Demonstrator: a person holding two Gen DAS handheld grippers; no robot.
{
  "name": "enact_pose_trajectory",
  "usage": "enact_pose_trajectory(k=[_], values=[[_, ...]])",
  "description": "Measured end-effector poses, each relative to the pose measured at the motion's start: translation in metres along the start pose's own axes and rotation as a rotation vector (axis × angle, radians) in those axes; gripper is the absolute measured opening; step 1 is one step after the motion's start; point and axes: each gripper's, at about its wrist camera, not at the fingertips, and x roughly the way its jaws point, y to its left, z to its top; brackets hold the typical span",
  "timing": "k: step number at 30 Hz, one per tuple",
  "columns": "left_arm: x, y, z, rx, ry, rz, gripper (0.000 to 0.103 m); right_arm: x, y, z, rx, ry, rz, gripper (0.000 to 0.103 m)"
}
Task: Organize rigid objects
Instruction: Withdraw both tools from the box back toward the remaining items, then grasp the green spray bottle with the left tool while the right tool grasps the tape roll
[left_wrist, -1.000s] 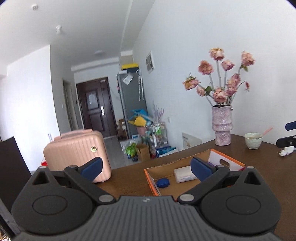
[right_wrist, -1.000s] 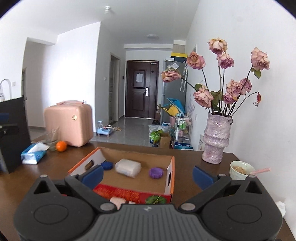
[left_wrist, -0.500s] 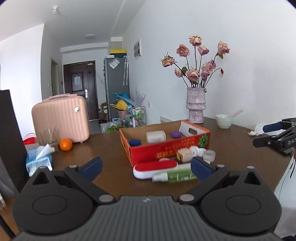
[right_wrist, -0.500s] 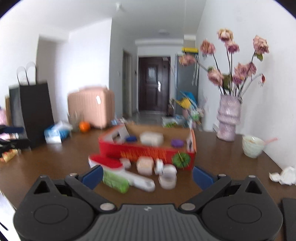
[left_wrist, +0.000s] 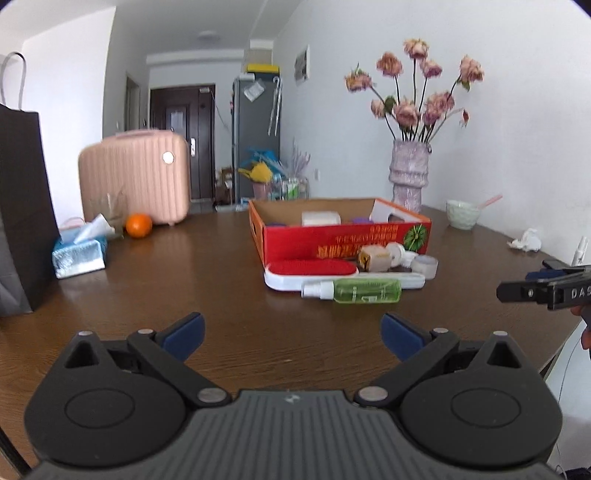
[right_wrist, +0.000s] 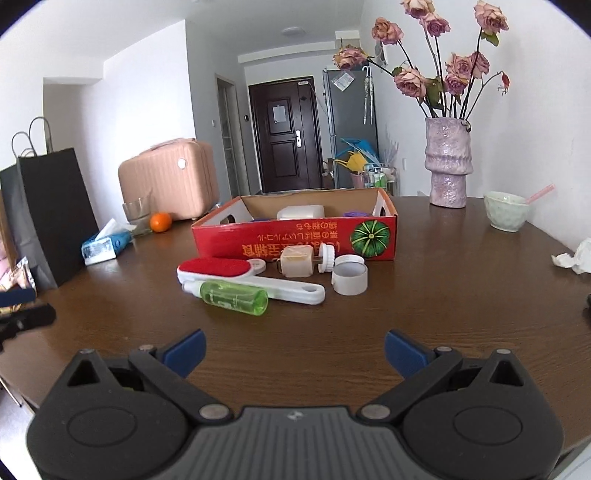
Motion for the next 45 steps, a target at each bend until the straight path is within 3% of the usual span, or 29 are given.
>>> enact_pose_trajectory(k=[4,6,10,14,19,23,27,29,30,32,35,38,41,43,45], values=[[0.033,0.001,0.007,-0.002,0.044,0.007,0.103,0.019,-0.014,0.009,0.066,-0.014,0.062,0.103],[0.053,0.002,0.01,-0.016,0.079,0.007,0.103,0.033,-0.017,0.011,0.082,-0.016,0.049,0.103],[0.089,0.008,0.018,-0.053,0.137,-0.027,0.103,0.074,-0.022,0.013,0.09,0.104,0.1,0.103],[0.128,0.013,0.029,-0.068,0.179,-0.087,0.103,0.099,-0.018,0.014,0.082,0.125,0.164,0.1],[0.165,0.007,0.039,-0.046,0.218,-0.141,0.103,0.12,-0.011,0.024,0.018,0.135,0.147,0.075],[0.179,-0.006,0.049,0.05,0.192,-0.197,0.103,0.126,-0.024,0.041,-0.001,0.104,0.073,0.07],[0.19,-0.025,0.052,0.161,0.182,-0.37,0.102,0.131,-0.041,0.056,-0.043,0.054,-0.017,0.07],[0.199,-0.037,0.052,0.216,0.206,-0.425,0.093,0.143,-0.047,0.06,-0.055,0.071,-0.048,0.07],[0.203,-0.042,0.05,0.23,0.215,-0.426,0.085,0.147,-0.048,0.061,-0.058,0.078,-0.05,0.07],[0.207,-0.048,0.045,0.26,0.229,-0.426,0.081,0.157,-0.048,0.06,-0.069,0.096,-0.049,0.07],[0.198,-0.054,0.04,0.311,0.239,-0.409,0.062,0.169,-0.048,0.059,-0.078,0.12,-0.066,0.07],[0.197,-0.054,0.037,0.288,0.251,-0.465,0.062,0.175,-0.05,0.059,-0.08,0.13,-0.083,0.07],[0.21,-0.064,0.03,0.276,0.29,-0.444,0.062,0.185,-0.056,0.058,-0.068,0.151,-0.11,0.069],[0.211,-0.07,0.029,0.268,0.273,-0.432,0.058,0.188,-0.062,0.058,-0.035,0.169,-0.094,0.063],[0.21,-0.074,0.031,0.233,0.284,-0.444,0.035,0.185,-0.068,0.058,0.007,0.162,-0.084,0.058]])
